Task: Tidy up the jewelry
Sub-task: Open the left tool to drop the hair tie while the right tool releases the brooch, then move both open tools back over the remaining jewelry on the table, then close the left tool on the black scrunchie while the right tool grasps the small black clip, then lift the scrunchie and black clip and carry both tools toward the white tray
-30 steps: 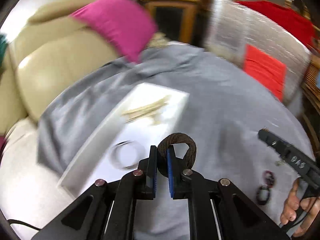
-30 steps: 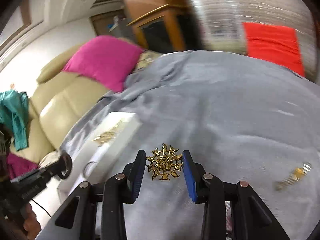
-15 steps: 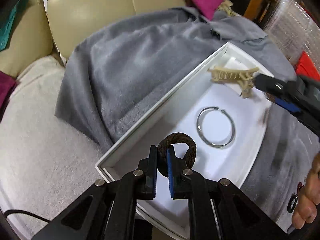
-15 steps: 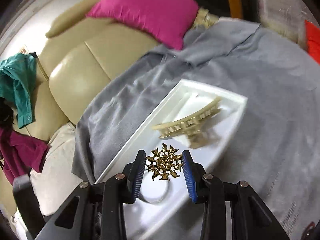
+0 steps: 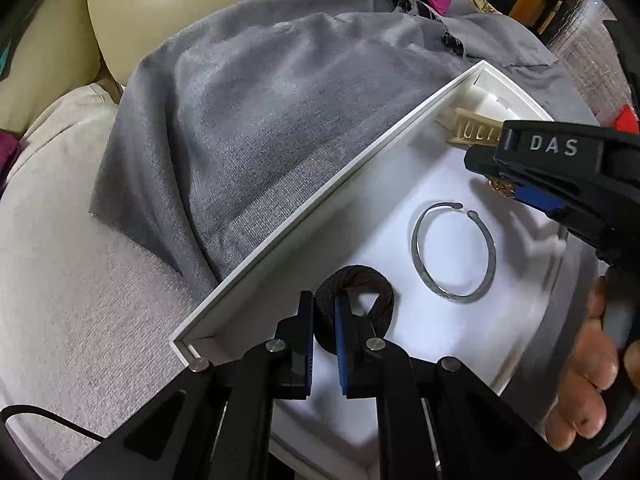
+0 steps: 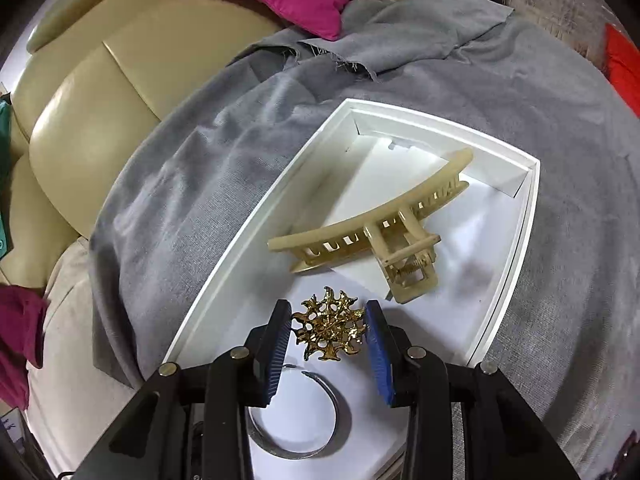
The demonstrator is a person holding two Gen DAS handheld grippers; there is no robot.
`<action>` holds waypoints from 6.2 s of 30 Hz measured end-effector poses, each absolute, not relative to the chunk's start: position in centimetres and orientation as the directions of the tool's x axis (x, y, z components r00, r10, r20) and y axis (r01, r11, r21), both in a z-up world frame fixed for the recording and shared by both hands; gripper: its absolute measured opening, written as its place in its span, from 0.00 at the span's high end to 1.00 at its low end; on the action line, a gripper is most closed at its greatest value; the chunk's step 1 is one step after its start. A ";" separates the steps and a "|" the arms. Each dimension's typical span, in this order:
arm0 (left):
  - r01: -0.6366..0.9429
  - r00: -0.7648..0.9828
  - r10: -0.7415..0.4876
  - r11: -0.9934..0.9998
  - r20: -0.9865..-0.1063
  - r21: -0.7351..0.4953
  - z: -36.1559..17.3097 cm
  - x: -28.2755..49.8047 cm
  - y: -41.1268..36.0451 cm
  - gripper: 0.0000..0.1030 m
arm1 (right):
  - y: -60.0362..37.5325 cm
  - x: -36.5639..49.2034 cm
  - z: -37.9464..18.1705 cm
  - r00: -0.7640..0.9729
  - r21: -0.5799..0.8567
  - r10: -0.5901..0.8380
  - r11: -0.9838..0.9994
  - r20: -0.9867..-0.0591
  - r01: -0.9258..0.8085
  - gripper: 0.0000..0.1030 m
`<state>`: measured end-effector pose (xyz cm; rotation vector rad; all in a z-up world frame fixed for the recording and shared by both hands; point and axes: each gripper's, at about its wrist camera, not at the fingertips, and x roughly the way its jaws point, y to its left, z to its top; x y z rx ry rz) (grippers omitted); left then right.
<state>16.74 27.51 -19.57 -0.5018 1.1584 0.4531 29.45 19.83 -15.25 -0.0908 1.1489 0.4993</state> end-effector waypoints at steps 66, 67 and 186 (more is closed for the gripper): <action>0.276 0.489 -0.193 0.959 -0.850 -0.060 -16.2 17.5 -6.0 0.50 | -28.4 17.7 -14.2 0.569 0.604 0.436 0.785 -0.697 0.139 0.56; 0.275 0.482 -0.194 0.959 -0.854 -0.062 -16.4 17.6 -6.2 0.50 | -28.3 17.7 -14.2 0.568 0.603 0.436 0.785 -0.698 0.140 0.56; 0.090 0.692 -0.022 0.994 -0.721 0.055 -11.8 16.9 -2.0 0.93 | -23.7 17.5 -12.3 0.629 0.509 0.385 0.861 -0.676 0.019 0.94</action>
